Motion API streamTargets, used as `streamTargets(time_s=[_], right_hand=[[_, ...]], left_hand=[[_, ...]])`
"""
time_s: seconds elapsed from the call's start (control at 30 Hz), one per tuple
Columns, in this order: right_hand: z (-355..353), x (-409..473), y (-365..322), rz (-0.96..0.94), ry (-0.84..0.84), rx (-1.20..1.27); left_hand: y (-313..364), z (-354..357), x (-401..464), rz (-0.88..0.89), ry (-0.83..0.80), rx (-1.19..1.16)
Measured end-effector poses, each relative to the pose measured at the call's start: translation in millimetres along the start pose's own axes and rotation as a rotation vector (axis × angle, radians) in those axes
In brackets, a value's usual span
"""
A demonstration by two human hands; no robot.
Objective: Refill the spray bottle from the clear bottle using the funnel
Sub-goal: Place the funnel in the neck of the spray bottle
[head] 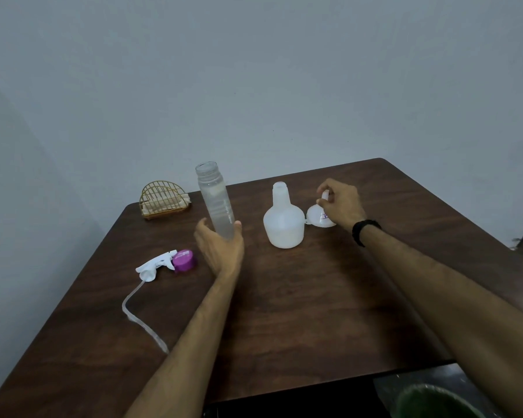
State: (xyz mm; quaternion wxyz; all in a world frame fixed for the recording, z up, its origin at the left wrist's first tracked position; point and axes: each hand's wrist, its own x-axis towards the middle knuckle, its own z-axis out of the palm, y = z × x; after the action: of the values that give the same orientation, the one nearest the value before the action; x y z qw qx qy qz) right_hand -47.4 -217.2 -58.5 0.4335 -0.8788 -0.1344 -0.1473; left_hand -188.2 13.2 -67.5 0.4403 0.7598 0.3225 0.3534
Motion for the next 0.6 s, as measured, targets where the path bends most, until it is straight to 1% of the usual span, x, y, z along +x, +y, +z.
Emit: streamTargets(time_s=[0.1,0.17,0.23,0.3,0.4,0.47,0.5,0.53,0.6], right_hand=[[-6.0,-6.8,0.5,0.086,0.183,0.139],[-11.1,-13.7,4.1,0.148,0.243,0.181],[-15.2,-21.9,11.9,0.207,0.187,0.115],[-18.7,-29.6,19.7,0.258,0.066,0.056],[-22.8,-32.4,22.5,0.238,-0.118,-0.065],[-24.7,-29.5,17.1,0.244,-0.165,-0.101],[-25.6,-28.4,12.3,0.266,-0.154,-0.043],[-26.9,-27.3,6.0,0.295,-0.130,0.081],[-29.8,-25.3,-9.7,0.343,-0.106,0.456]], left_hand=[[2.8,-2.3,-10.6,0.049,0.128,0.025],[5.9,-2.6,-18.0,0.082,0.150,0.012],[8.5,-1.3,-25.7,0.132,0.092,-0.011],[11.1,2.4,-31.0,0.215,-0.002,-0.021],[17.1,14.4,-32.9,0.342,-0.136,-0.029],[23.1,23.3,-32.9,0.337,-0.222,-0.011],[25.1,27.8,-32.4,0.325,-0.261,0.012],[26.3,32.0,-31.7,0.316,-0.301,0.034],[29.7,38.3,-32.4,0.320,-0.382,0.059]])
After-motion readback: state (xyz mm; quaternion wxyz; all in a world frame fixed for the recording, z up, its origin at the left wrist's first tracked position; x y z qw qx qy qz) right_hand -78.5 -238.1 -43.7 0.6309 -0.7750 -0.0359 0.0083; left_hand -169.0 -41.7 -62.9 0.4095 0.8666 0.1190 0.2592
